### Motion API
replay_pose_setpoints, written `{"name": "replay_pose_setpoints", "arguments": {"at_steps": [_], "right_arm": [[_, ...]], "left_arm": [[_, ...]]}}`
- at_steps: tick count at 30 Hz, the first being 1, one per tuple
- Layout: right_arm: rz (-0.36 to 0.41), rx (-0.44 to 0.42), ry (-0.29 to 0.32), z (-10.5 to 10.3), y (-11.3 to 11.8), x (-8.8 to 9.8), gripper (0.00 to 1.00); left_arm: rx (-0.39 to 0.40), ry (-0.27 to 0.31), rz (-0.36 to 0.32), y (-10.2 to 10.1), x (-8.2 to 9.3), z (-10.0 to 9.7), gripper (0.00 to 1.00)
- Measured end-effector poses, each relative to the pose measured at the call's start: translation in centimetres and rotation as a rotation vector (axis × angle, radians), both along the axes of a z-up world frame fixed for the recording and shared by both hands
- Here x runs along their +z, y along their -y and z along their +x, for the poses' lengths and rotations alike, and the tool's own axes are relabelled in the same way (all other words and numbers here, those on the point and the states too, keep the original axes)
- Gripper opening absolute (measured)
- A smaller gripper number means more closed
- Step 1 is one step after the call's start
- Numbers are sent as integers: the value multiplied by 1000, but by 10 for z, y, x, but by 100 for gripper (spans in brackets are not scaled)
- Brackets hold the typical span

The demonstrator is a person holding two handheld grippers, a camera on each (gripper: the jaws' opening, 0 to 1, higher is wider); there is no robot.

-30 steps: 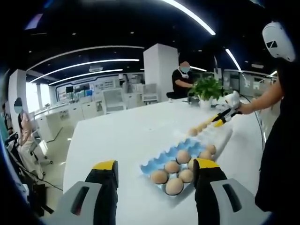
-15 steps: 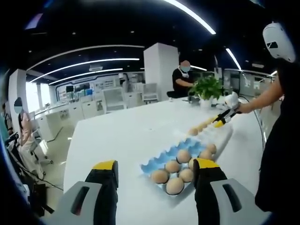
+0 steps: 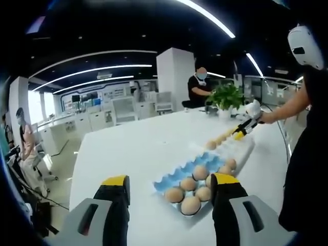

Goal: Place the egg into an empty slot of the egg tray after lifting it from the table, then release the egg inside the slot.

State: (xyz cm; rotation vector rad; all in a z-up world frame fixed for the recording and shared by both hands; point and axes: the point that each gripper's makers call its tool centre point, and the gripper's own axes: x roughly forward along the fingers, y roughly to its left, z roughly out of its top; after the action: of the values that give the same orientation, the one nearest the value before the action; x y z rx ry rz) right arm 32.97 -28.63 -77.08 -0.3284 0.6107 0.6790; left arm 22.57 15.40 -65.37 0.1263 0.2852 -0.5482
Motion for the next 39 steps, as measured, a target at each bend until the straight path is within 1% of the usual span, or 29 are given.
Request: {"name": "replay_pose_setpoints", "arguments": {"at_steps": [1,2,3,5,7,12,17,22,24,26,29,38,39], "right_arm": [[-17,6,4,0,1,0,24],[-2,3,3,1,1,3,24],[33,2,-9,0,-3,5,24],[-19,17,14,1,-1,7,24],[0,16,-3,-1,-3,7,24],[-3,30,2,-5,-7,12,24],[-3,71,13,-7,-20,20,24],[19,118,24,-8,-40,30,24],[25,155,31,-9,-53,34,24],[32,176,31,-8,-60,36,24],[43,218,41,-7,-77,40,24],[59,322,36,-9,-120,42,24],[61,339,38,-9,-128,42,24]], "left_arm": [[1,-1,2,-1,0,0,64],[2,-2,3,-1,-1,0,64],[2,-3,3,-1,-1,1,64],[1,-3,2,-1,-1,1,64],[1,-1,-1,-1,-1,1,64],[-2,1,-3,0,-1,2,64],[-1,-1,-3,0,-2,3,64],[1,-1,-4,-1,-3,3,64],[1,-3,-2,-1,-3,3,64],[0,-3,-2,-1,-3,3,64],[0,-2,-3,-1,-3,3,64],[4,-1,-5,-3,-3,3,64],[4,-1,-5,-3,-3,2,64]]}}
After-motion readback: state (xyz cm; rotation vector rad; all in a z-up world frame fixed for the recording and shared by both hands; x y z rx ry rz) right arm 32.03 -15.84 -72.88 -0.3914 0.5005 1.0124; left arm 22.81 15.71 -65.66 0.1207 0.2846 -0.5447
